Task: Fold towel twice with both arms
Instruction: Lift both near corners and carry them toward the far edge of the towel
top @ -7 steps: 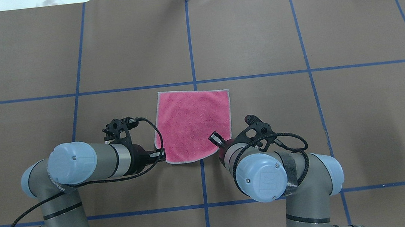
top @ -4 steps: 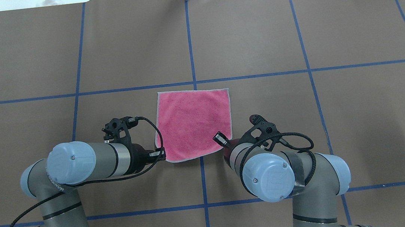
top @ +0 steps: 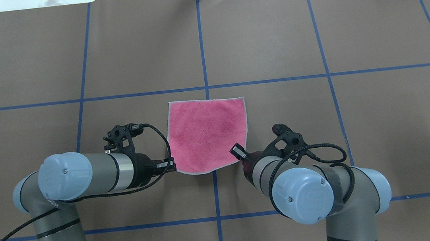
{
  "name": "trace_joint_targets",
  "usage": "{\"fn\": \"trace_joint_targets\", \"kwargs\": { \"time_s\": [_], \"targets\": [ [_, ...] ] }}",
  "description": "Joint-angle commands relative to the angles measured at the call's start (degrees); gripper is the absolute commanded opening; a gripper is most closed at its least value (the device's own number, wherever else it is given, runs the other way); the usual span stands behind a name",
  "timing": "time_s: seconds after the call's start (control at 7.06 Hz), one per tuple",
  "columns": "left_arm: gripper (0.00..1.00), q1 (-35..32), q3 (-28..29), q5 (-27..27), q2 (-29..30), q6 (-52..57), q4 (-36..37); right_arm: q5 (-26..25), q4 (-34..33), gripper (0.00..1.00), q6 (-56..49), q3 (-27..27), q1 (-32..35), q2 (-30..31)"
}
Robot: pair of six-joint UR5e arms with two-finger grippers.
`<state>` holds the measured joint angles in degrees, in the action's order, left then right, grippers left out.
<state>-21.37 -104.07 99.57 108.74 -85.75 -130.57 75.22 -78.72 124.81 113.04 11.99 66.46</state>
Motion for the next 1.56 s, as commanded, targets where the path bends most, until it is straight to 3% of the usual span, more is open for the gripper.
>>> {"fn": "trace_joint_targets", "kwargs": {
  "time_s": [0.0,0.57,1.13,1.42],
  "targets": [
    [0.0,-0.4,-0.3,-0.2,0.5,-0.1,2.1,-0.1,0.0,0.0,-0.1,-0.4,0.3,0.0],
    [0.0,-5.1,0.2,-0.4,3.5,-0.2,9.3,0.0,0.4,0.0,-3.9,-7.1,6.1,-0.6],
    [0.0,-8.9,7.7,-0.3,11.1,0.0,11.6,0.0,0.4,0.0,-4.1,-7.2,7.3,-1.6],
    [0.0,-9.5,9.7,-0.3,11.9,0.3,11.6,0.0,0.4,0.0,-5.4,-7.2,8.3,-2.8]
  ]
}}
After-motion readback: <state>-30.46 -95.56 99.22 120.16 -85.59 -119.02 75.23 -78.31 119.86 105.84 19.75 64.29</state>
